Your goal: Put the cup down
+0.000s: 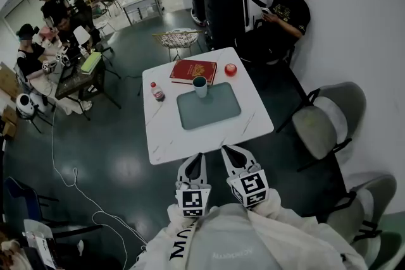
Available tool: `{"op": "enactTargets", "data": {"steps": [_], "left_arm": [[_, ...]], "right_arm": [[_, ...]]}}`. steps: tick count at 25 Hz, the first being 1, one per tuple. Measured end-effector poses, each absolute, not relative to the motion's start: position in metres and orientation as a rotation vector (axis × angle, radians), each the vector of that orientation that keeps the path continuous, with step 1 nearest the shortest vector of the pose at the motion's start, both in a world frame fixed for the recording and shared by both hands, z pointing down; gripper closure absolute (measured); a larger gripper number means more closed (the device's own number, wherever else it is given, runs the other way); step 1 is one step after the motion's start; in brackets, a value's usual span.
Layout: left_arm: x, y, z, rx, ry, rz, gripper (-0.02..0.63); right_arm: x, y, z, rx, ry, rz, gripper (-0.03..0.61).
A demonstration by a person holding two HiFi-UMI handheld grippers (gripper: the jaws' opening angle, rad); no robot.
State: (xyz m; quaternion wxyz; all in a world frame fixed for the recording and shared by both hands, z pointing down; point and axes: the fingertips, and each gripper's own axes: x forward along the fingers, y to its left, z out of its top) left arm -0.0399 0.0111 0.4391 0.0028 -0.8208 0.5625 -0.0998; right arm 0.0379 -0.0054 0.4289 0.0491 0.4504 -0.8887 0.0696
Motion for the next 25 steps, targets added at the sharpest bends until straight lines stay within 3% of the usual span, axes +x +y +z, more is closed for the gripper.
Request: {"op": "enactTargets", "data": {"steps": [25], "left_arm": [[-0.0317, 0.0094, 0.4423, -2.589, 1.751, -0.322, 0.603]], "right_arm": [[0.0463, -0.0062, 0.4326, 1.385, -2.704, 0.245, 0.574]]}}
